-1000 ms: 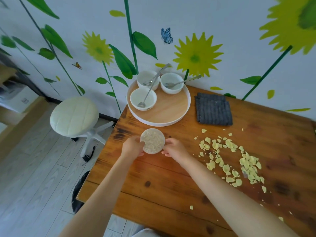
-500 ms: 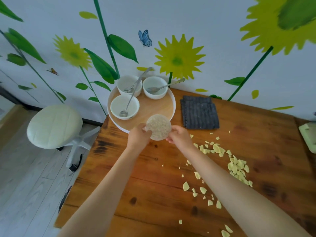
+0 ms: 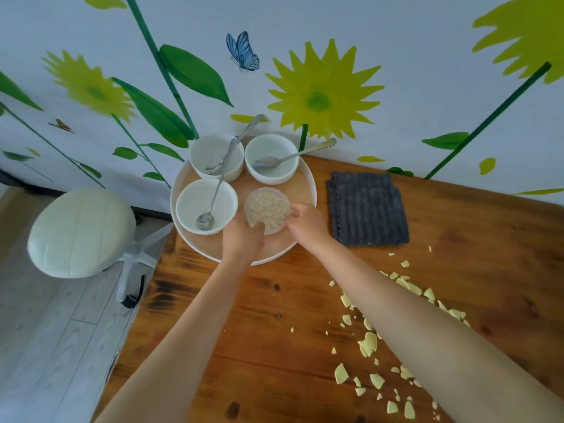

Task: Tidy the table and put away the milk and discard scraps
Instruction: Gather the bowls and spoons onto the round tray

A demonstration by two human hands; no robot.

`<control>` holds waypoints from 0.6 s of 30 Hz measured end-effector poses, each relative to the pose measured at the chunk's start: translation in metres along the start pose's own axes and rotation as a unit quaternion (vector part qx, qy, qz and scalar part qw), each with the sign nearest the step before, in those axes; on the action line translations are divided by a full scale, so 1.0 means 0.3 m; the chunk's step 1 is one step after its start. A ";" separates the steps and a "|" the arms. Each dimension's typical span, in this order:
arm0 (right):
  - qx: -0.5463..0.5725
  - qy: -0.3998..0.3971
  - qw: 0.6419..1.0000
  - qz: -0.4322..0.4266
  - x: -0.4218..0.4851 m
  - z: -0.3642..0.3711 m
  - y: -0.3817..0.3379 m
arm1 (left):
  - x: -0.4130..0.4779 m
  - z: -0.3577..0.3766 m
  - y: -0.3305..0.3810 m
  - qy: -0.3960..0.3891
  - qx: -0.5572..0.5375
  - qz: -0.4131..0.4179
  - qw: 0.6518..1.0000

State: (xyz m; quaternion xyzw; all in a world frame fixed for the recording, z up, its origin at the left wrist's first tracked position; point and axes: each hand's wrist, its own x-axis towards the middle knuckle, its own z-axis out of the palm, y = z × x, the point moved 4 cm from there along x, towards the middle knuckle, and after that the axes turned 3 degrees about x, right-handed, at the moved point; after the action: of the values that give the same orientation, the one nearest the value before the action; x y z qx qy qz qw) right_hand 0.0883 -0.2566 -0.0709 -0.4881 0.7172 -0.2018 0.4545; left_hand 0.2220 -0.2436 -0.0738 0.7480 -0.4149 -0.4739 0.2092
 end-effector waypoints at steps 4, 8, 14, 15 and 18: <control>-0.008 -0.001 1.000 0.001 0.035 0.014 0.011 | 0.034 0.038 -0.007 -0.004 0.016 0.011 1.000; 0.004 -0.005 1.000 -0.007 0.025 0.017 0.016 | 0.025 0.043 -0.006 -0.009 0.050 0.018 0.999; 0.128 0.069 0.988 -0.046 -0.159 0.018 0.089 | -0.094 0.077 0.001 -0.040 0.046 0.023 0.998; 0.145 0.084 0.985 -0.048 -0.197 0.013 0.124 | -0.122 0.091 0.000 -0.046 0.043 0.030 0.998; 0.158 0.095 0.982 -0.036 -0.312 -0.034 0.243 | -0.211 0.159 -0.011 -0.074 0.036 0.043 0.996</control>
State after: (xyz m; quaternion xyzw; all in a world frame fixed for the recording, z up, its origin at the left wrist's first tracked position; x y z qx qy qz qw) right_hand 0.0524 -0.1434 -0.0765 -0.4143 0.6983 -0.3745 0.4477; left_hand 0.1680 -0.1859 -0.0643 0.6996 -0.4774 -0.5033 0.1712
